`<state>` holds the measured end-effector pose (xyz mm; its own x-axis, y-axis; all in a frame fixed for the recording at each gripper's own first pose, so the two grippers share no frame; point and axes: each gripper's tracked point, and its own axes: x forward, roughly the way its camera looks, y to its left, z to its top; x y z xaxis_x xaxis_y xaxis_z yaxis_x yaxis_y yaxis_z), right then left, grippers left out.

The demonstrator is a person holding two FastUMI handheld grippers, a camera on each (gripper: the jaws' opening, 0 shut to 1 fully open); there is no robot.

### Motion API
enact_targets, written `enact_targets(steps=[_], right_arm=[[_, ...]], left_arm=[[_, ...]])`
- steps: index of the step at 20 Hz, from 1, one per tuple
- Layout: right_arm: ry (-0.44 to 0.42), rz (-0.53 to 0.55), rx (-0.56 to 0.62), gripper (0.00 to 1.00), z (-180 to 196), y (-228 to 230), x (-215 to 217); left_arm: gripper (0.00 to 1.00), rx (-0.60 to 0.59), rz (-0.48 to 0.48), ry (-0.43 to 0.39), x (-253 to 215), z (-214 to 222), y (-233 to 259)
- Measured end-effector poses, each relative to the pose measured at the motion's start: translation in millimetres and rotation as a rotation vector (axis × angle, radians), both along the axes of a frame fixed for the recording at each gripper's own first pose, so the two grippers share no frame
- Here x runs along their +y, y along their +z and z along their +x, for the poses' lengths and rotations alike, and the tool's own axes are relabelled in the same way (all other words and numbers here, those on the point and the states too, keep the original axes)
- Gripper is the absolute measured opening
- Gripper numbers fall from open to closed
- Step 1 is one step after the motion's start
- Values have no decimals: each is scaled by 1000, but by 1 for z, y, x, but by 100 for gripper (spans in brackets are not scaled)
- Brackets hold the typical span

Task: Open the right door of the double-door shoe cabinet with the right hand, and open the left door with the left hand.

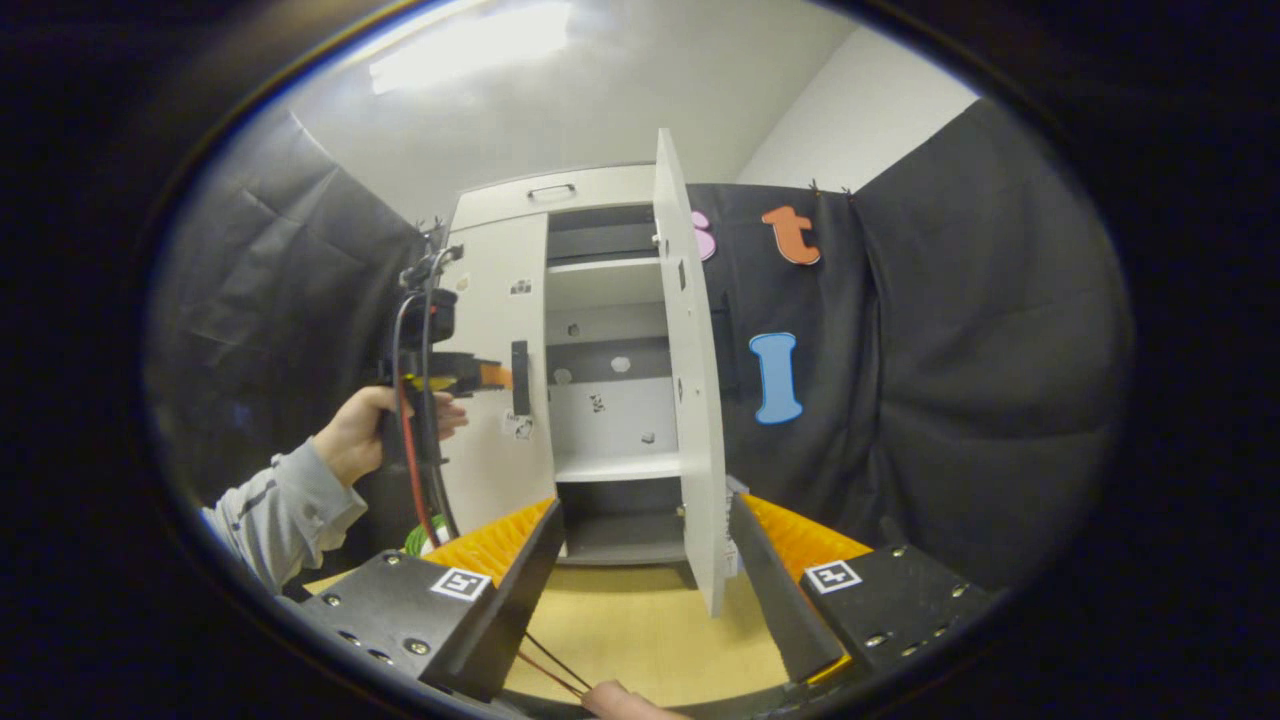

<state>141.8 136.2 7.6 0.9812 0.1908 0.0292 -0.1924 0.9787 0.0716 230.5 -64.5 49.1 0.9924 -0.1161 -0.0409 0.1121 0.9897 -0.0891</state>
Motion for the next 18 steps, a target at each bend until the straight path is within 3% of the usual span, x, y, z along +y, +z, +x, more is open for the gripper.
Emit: enact_targets(steps=[6,9,12,17,18], right_arm=[[-37,28,22,98,-2,-6,-8],[-51,43,28,98,-3,-8,-12],[-56,58,24,98,-3,-7,-12],[-44,47,20,98,-3,-8,-13],[-41,47,22,94,-3,-8,-12]], left_arm=[[97,-24,61,35,-8,34,6],[90,-16,64,52,-9,43,4],[75,-1,50,72,-9,53,1],[63,8,64,72,-13,61,-3],[59,9,66,78,-14,62,-2]])
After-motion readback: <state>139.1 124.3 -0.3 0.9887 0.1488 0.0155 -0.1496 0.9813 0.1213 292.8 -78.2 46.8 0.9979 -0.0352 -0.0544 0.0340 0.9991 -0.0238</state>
